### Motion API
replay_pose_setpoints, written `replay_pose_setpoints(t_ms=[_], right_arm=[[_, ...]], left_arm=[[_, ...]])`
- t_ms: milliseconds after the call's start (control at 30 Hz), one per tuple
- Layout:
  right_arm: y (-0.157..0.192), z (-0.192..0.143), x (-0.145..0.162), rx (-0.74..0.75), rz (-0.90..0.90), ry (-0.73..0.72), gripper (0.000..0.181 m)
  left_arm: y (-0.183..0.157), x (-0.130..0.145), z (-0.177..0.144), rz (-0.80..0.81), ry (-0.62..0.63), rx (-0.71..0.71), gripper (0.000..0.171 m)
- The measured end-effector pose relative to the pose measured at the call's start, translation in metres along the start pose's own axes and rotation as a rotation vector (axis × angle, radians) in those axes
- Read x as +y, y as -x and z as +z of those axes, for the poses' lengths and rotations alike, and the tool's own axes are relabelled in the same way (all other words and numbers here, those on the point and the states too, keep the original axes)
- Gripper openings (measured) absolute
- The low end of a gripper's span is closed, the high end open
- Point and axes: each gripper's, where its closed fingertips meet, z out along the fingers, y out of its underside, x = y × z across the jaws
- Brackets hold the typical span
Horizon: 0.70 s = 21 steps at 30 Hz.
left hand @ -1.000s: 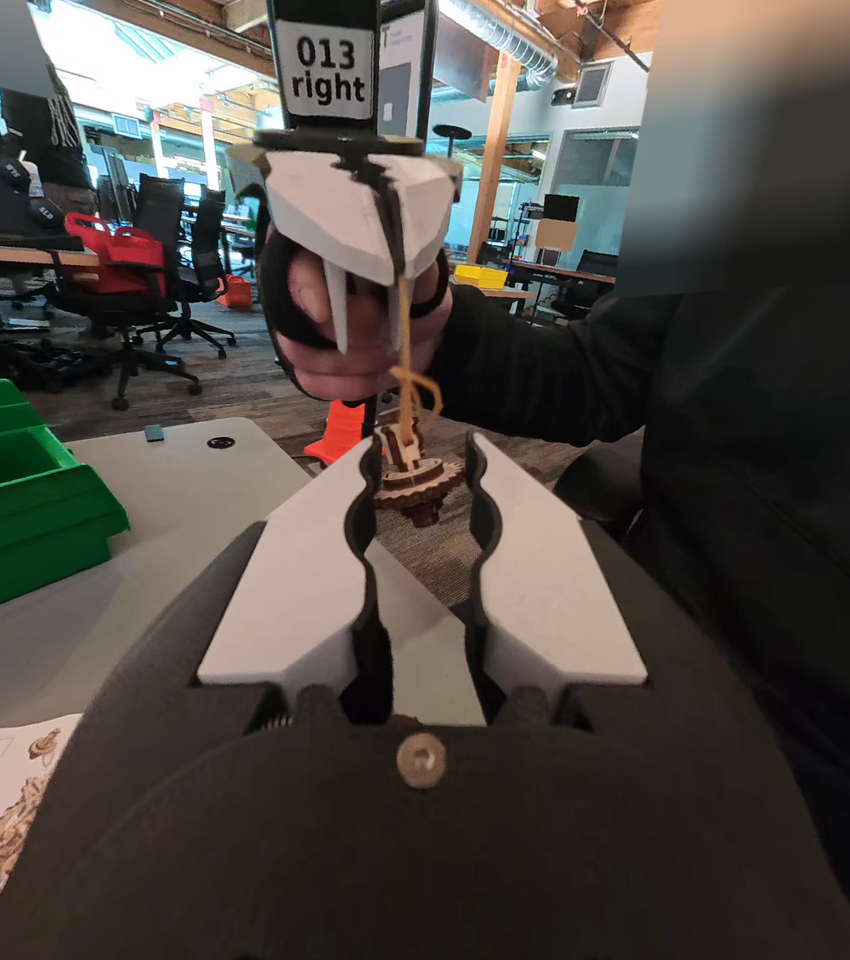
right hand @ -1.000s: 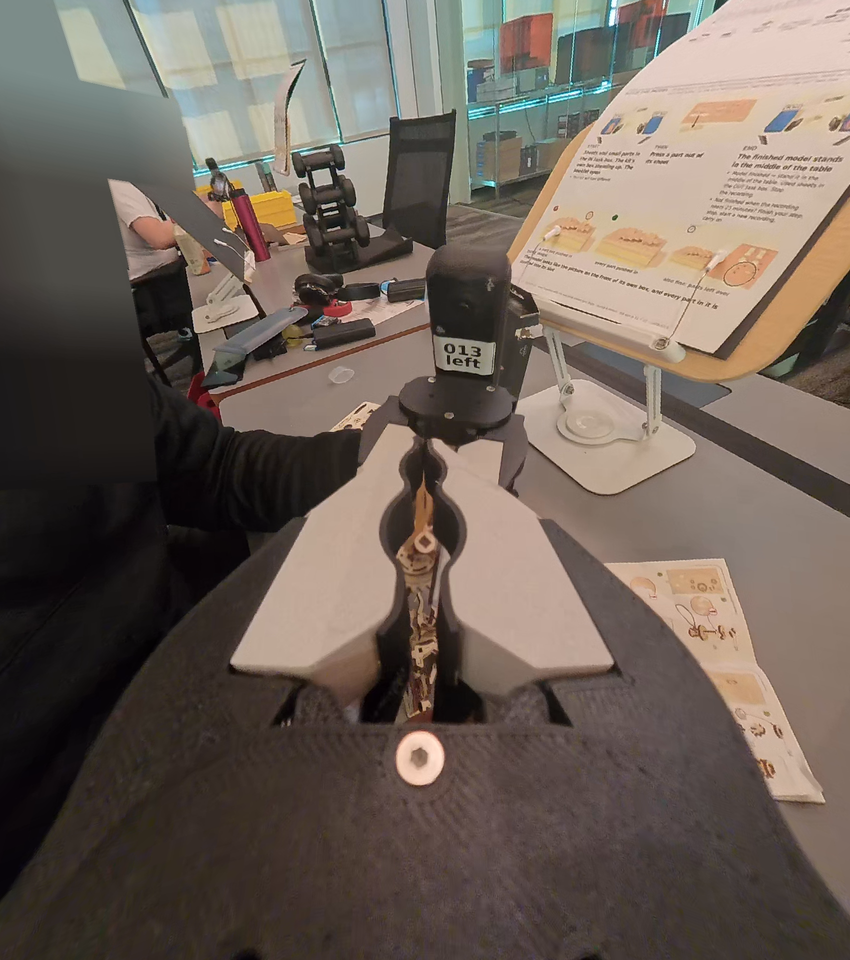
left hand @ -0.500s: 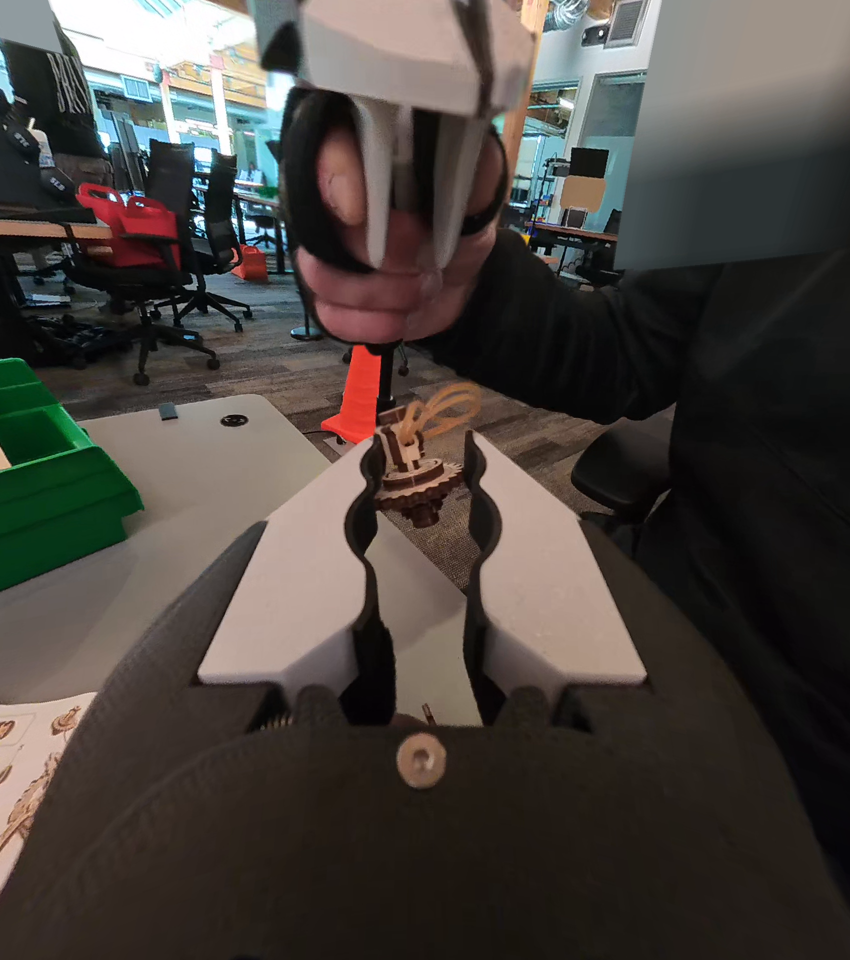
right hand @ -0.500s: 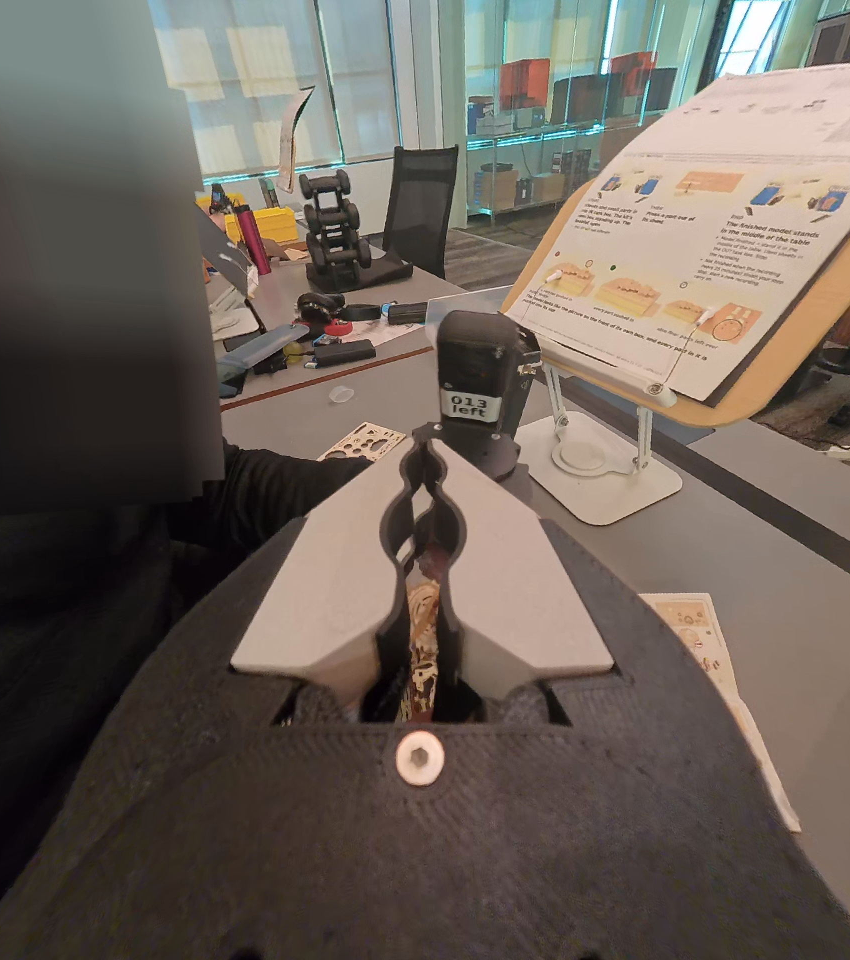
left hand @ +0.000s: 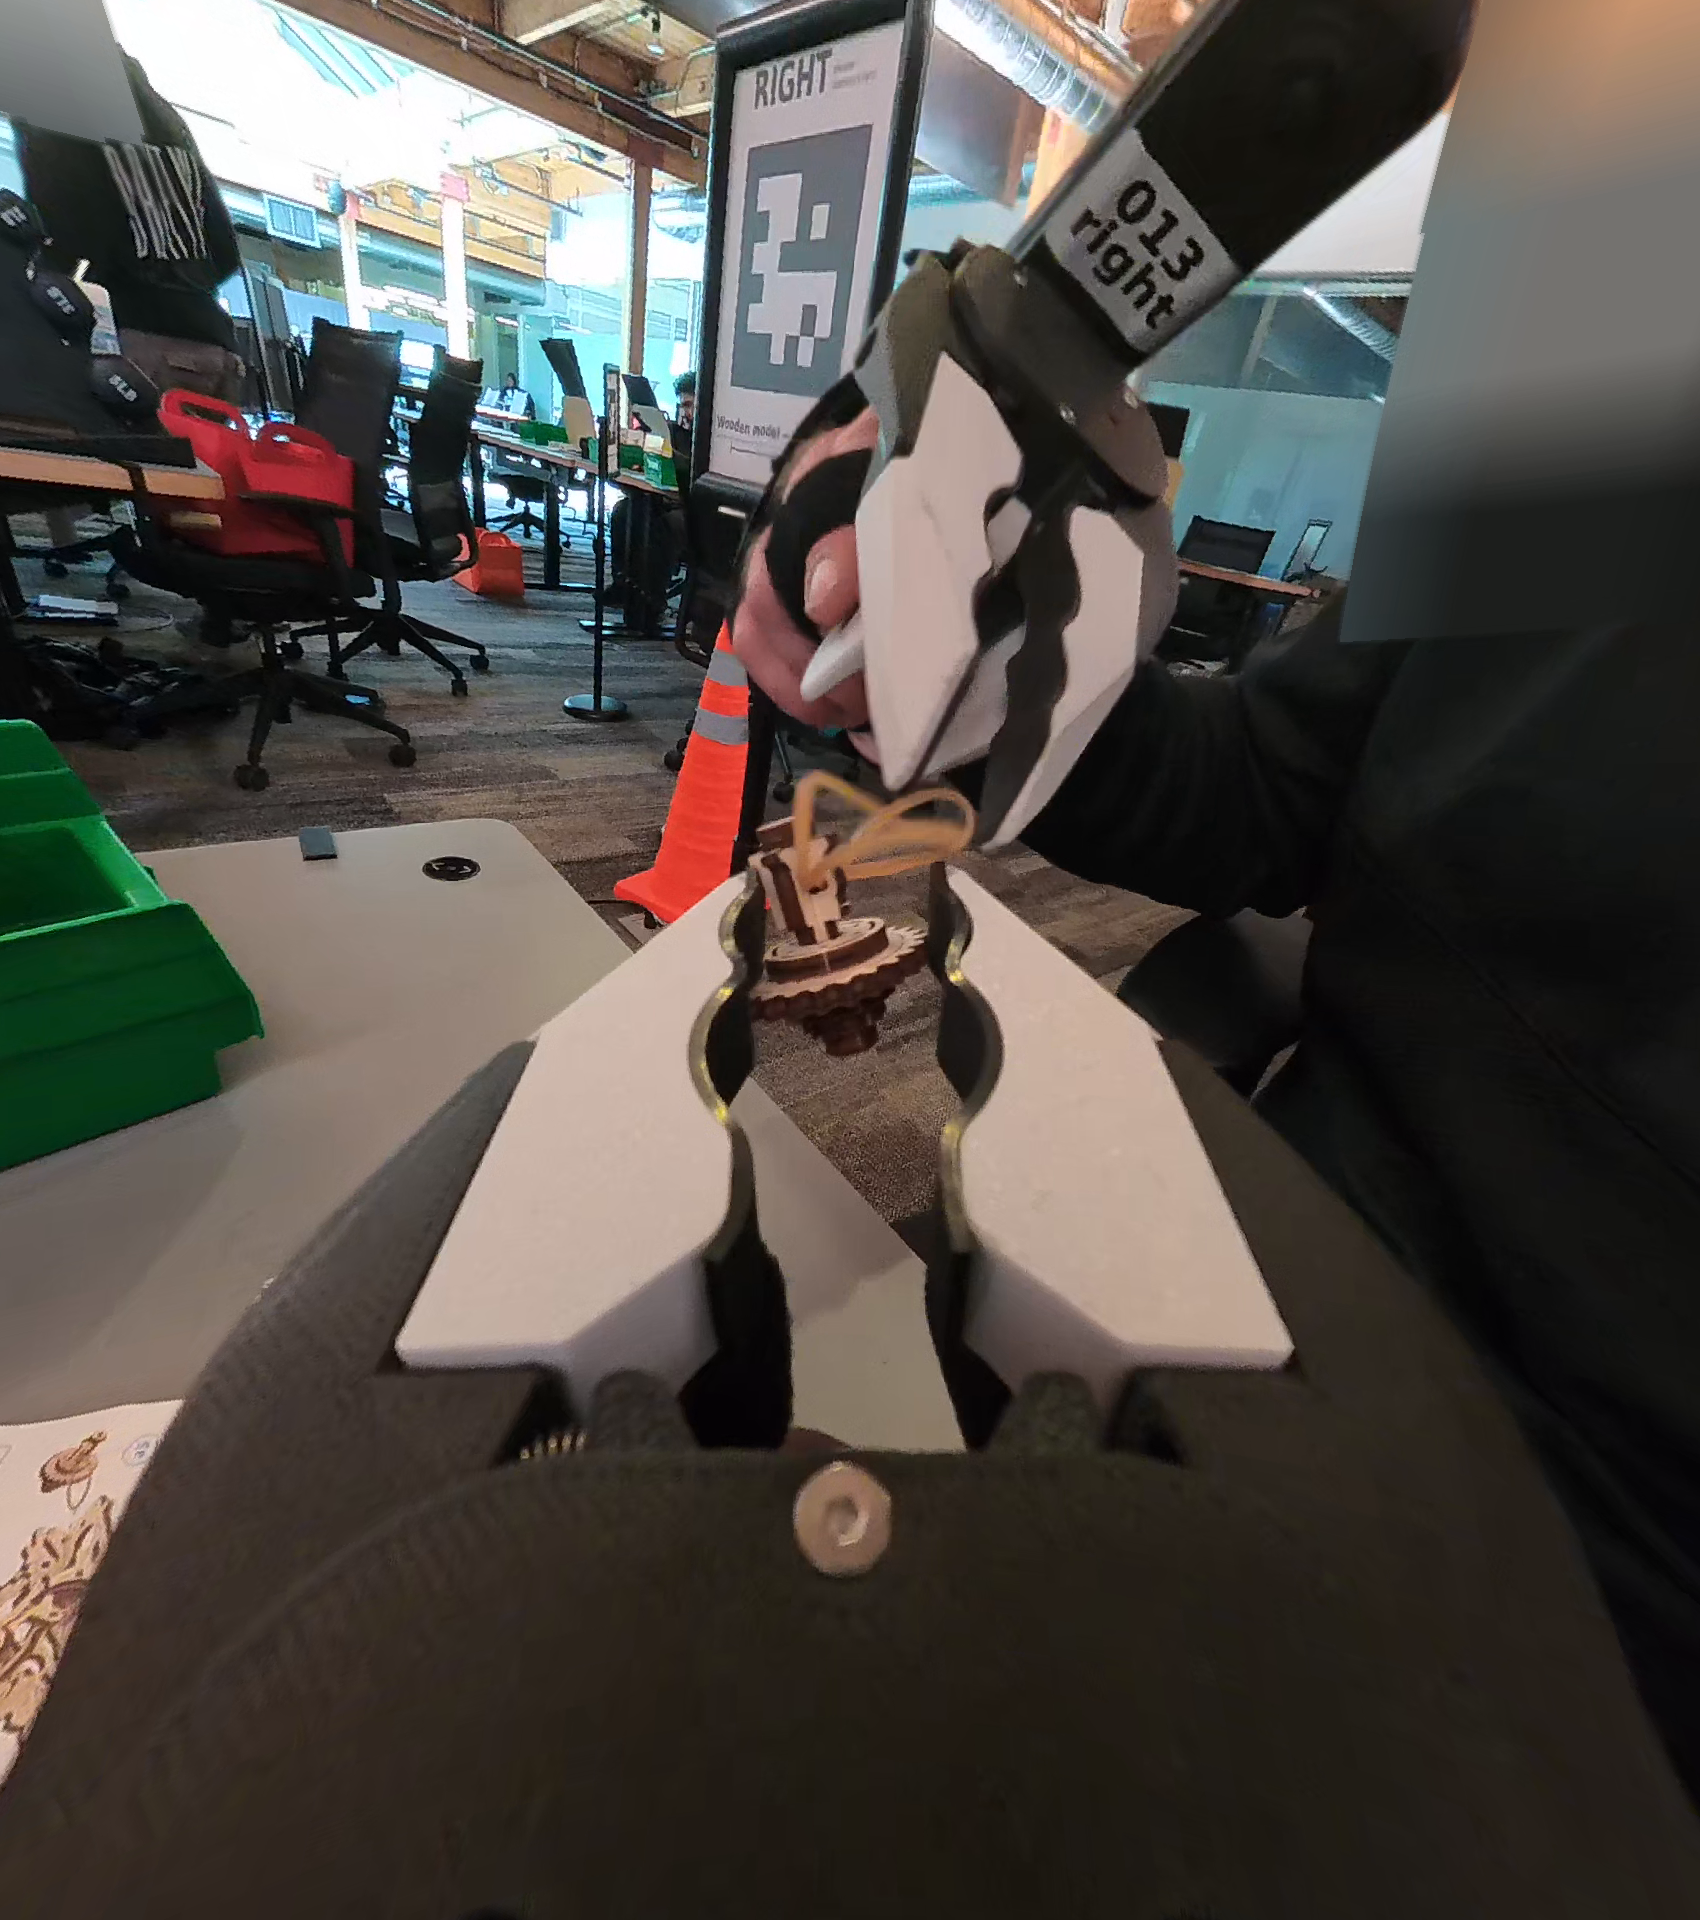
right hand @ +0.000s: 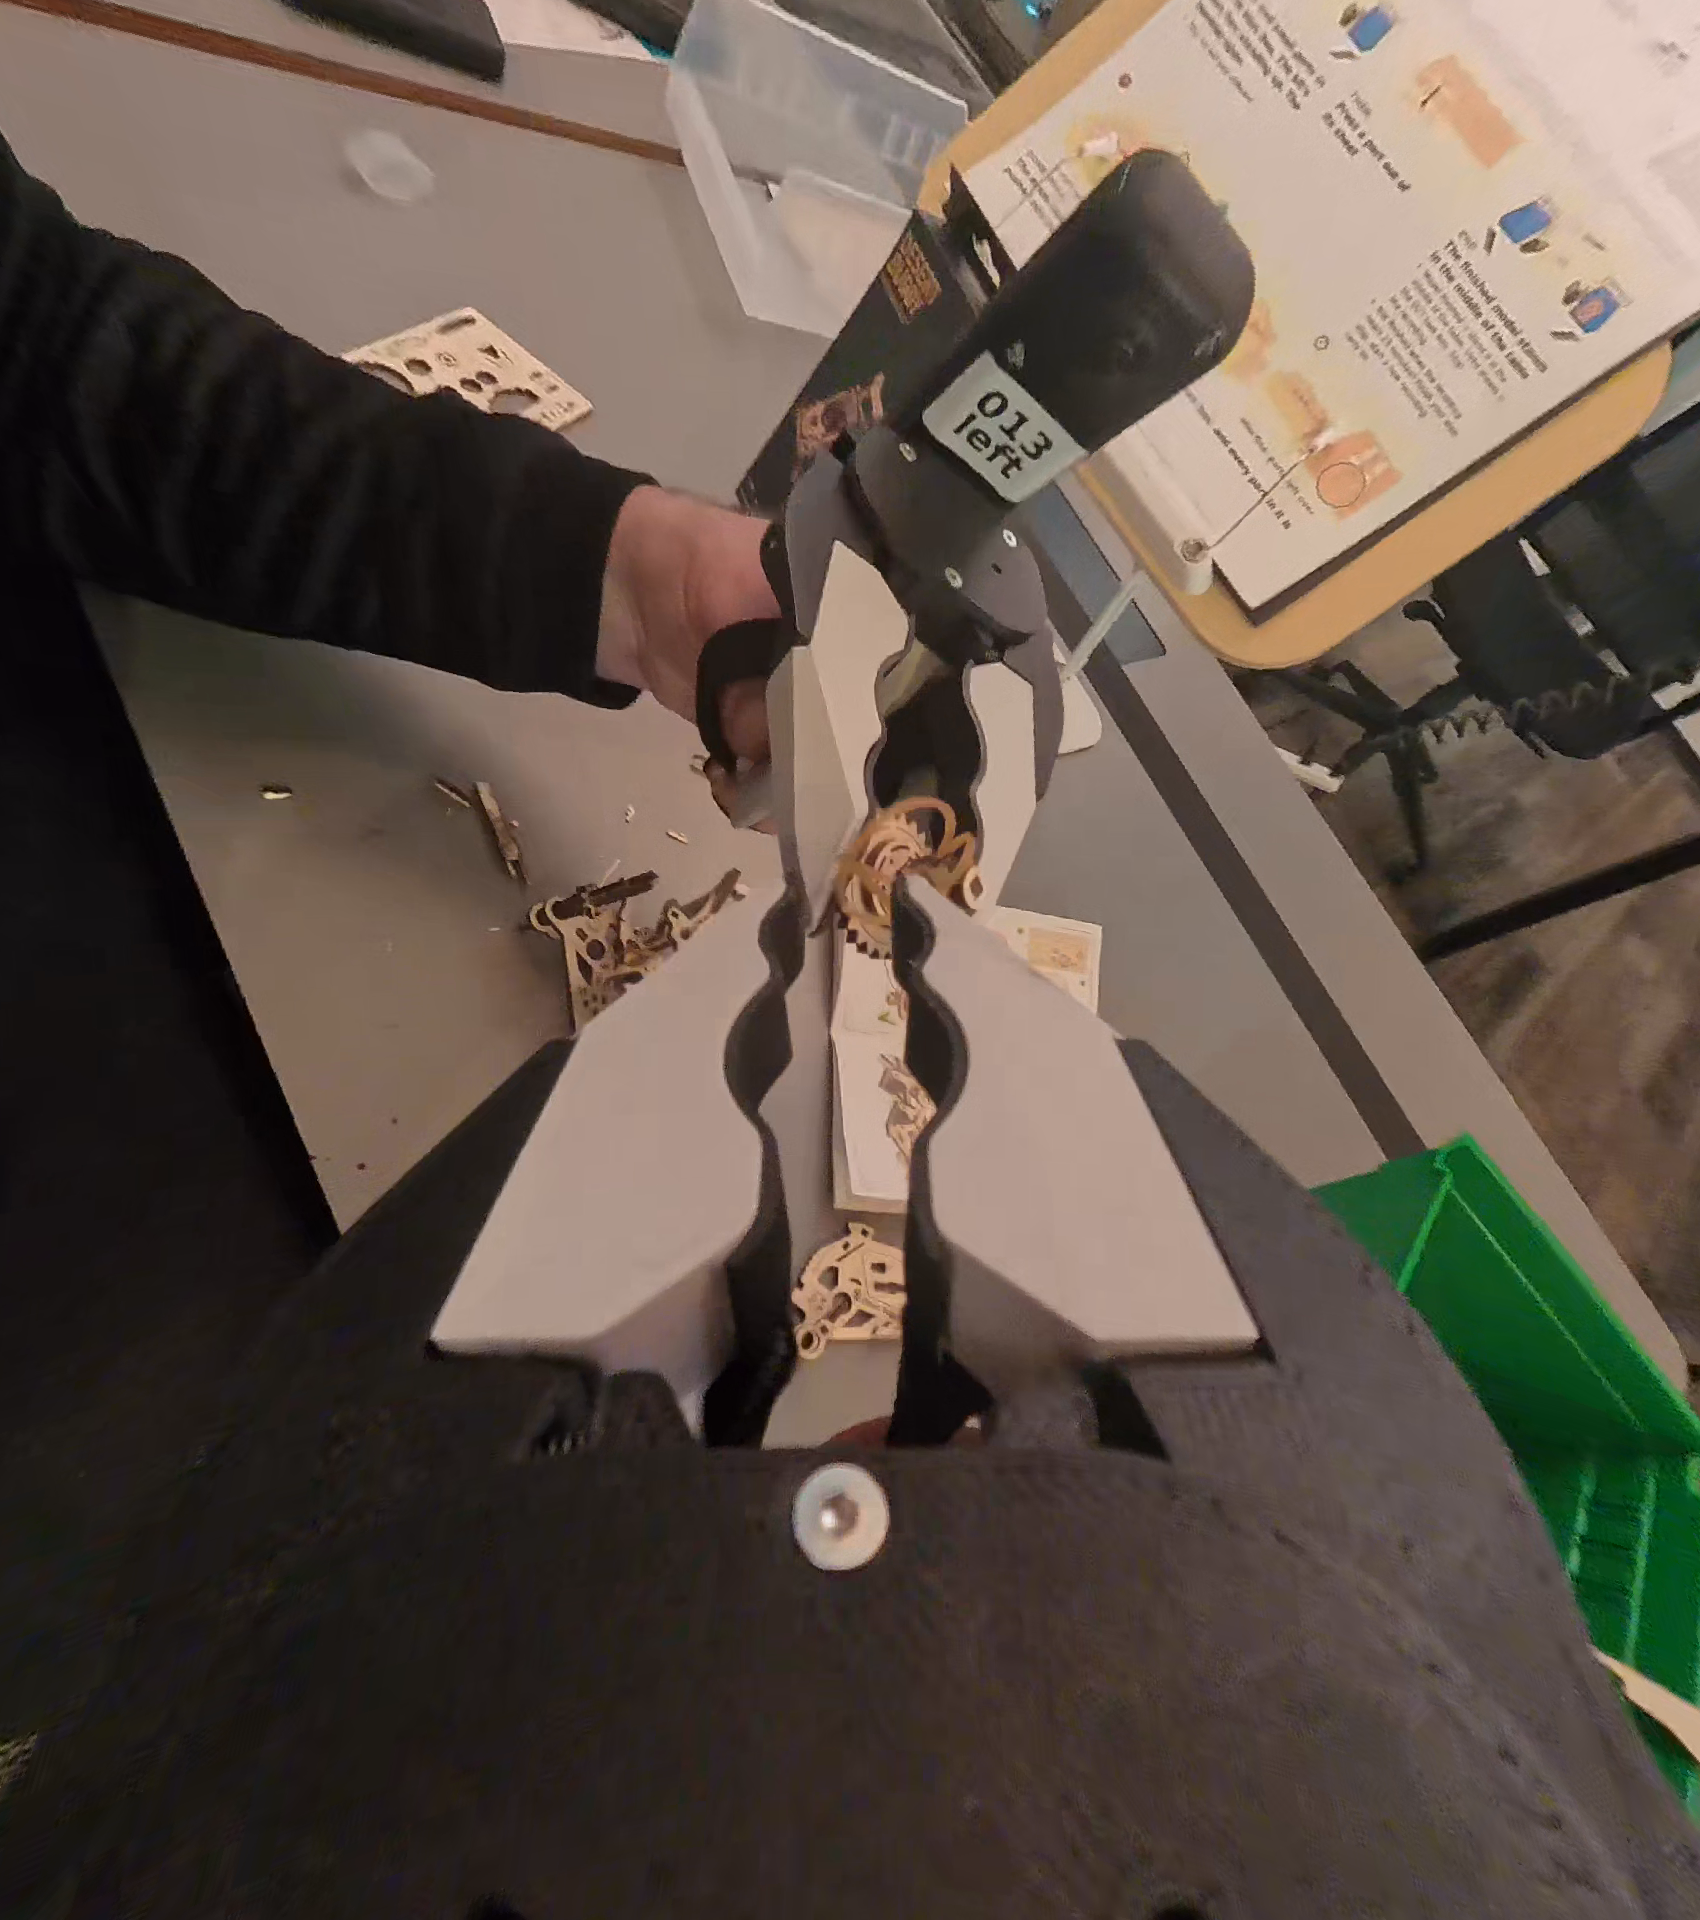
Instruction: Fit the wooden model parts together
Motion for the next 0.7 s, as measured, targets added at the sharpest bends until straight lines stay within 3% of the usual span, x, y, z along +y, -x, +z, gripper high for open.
replay_pose_setpoints(t_ms=[367,700], right_arm=[[0.000,-0.002,0.006,0.066,-0.010,-0.007,0.017],[0.004,0.001,0.009,0.135,-0.294,0.091,0.013]], left_arm=[[-0.002,-0.005,-0.001,-0.010,-0.023,0.010,0.029],[-0.007,-0.006,0.000,-0.038,-0.027,0.051,0.029]])
